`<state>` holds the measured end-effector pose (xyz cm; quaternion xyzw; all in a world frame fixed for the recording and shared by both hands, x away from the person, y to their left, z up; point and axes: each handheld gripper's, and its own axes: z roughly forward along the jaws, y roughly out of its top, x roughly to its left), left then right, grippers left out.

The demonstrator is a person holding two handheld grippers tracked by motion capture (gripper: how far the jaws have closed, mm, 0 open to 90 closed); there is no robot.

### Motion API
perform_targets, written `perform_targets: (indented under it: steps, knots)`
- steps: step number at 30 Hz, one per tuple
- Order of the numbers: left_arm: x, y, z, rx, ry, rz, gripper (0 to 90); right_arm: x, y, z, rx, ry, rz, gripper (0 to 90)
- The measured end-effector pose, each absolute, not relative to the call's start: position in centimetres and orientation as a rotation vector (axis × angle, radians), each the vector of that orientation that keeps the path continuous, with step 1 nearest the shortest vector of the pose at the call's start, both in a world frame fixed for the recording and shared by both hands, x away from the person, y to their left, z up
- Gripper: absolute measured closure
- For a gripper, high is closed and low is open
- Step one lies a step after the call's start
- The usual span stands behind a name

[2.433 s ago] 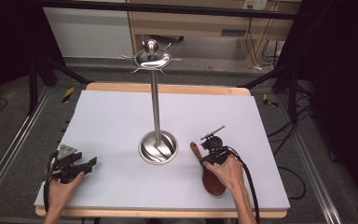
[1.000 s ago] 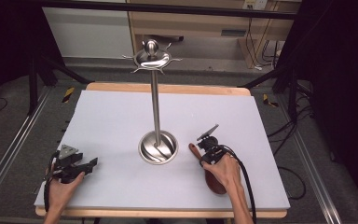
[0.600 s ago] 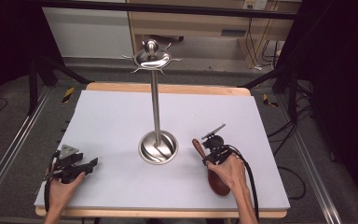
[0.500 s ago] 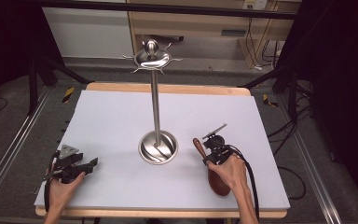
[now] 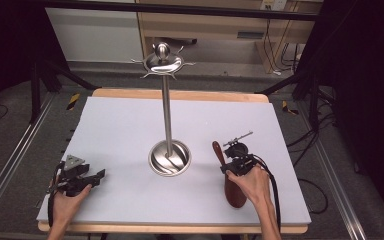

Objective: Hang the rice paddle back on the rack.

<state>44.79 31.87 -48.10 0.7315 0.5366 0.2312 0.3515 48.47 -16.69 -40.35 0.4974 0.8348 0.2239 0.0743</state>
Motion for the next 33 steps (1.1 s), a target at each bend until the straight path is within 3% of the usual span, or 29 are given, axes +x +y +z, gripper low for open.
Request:
perform_targets:
  steps: [33]
  knots:
    - [44.7,31.7,-48.1,1.895,1.384,0.599,33.5,45.1,-19.0,-36.4,1.237,2.096,1.185,78.5]
